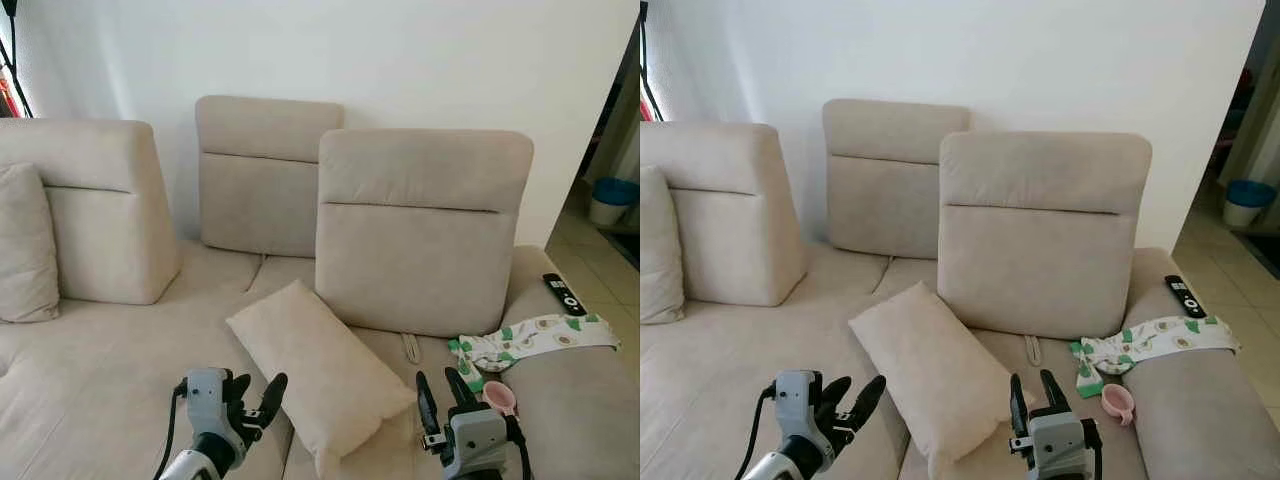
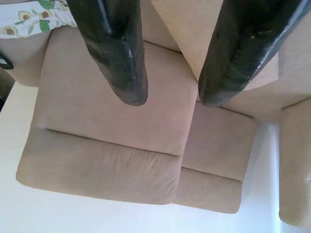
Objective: Move the pillow to the sofa from floor
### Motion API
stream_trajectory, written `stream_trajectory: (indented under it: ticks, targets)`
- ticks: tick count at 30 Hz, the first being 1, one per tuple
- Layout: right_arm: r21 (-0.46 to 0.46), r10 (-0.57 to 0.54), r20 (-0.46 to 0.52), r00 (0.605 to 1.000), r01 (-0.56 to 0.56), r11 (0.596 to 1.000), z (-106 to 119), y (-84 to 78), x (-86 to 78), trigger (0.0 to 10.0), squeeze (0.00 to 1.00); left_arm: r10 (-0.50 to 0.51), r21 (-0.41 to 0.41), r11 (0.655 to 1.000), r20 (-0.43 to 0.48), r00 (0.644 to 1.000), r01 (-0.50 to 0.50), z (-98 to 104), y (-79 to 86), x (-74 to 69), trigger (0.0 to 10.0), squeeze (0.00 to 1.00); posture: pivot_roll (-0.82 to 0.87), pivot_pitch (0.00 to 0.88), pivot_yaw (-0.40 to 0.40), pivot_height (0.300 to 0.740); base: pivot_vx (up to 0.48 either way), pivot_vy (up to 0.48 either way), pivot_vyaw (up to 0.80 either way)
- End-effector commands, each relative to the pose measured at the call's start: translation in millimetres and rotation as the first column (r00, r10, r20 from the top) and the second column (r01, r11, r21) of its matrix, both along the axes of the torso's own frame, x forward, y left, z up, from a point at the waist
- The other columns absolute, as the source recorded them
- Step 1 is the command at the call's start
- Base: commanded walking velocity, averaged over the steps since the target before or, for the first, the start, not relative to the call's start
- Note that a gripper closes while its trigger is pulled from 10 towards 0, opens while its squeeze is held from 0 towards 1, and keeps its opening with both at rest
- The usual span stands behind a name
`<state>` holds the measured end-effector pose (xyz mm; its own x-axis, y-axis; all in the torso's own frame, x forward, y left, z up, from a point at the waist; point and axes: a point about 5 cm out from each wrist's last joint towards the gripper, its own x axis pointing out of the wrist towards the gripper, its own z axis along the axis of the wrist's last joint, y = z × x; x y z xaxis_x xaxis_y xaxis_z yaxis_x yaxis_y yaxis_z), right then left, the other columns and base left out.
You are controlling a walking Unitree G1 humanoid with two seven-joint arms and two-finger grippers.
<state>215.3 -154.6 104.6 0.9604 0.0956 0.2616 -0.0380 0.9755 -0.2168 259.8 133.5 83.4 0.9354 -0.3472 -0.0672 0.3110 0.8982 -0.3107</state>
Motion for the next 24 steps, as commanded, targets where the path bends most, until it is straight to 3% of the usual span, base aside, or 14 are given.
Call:
stream_trajectory:
  ticks: [1, 22, 24]
  targets:
    - [-0.002, -0.001, -0.006, 1.0, 0.001, 1.0, -1.1, 0.7, 0.2, 10.0, 0.0, 0.007, 0.017, 1.0, -0.027, 1.0, -0.006, -6.9, 2.7, -2.0, 10.0, 0.0, 0.1, 0.0, 0.048, 0.74, 0.0, 0.0, 0.0]
    - [-0.001, -0.009, -0.01, 1.0, 0.009, 1.0, -1.1, -0.3, 1.7, 10.0, 0.0, -0.008, 0.026, 1.0, -0.023, 1.0, 0.009, -6.2, 1.9, -0.6, 10.0, 0.0, 0.09, 0.0, 0.047, 0.74, 0.0, 0.0, 0.0]
    - [-0.002, -0.011, -0.014, 1.0, 0.011, 1.0, -1.5, -0.9, 1.5, 10.0, 0.0, -0.008, 0.026, 1.0, -0.024, 1.0, 0.009, -6.4, 1.7, -0.7, 10.0, 0.0, 0.09, 0.0, 0.047, 0.74, 0.0, 0.0, -0.8]
